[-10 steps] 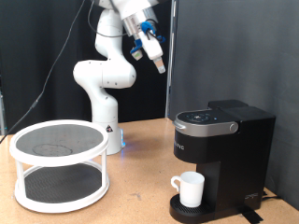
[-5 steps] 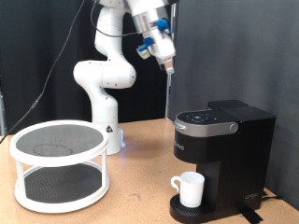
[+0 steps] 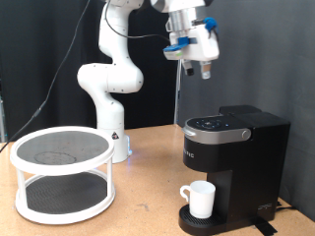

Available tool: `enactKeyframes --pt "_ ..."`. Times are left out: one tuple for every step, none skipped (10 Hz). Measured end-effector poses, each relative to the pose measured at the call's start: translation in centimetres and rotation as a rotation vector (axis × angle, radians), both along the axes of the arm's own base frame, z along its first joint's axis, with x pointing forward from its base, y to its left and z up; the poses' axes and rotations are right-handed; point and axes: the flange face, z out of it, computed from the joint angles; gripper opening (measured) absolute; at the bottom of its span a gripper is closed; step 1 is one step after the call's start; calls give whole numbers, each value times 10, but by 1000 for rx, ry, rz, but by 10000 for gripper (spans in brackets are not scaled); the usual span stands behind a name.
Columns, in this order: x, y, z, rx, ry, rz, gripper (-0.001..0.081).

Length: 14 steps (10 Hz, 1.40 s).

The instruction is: Make a cup of coffee with the keurig machine

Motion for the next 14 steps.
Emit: enactKeyframes --pt "9 9 -2 -7 7 12 734" --pt "17 16 -4 -14 14 27 734" --pt "23 20 -8 -23 27 43 734" --pt "27 21 -13 -33 41 57 734" --pt "28 21 -18 -42 55 65 734" --pt "28 19 -24 -51 71 69 734" --pt "28 17 -33 -67 88 74 734" --pt "28 15 -44 -80 110 73 734" --pt "29 13 -54 -88 130 68 734" --pt "30 13 -64 -91 142 66 643" --pt "31 14 -71 -89 141 67 462" --pt "33 15 -76 -85 137 70 462" --pt "34 16 -79 -82 129 70 314" --pt "35 18 -80 -81 121 71 314"
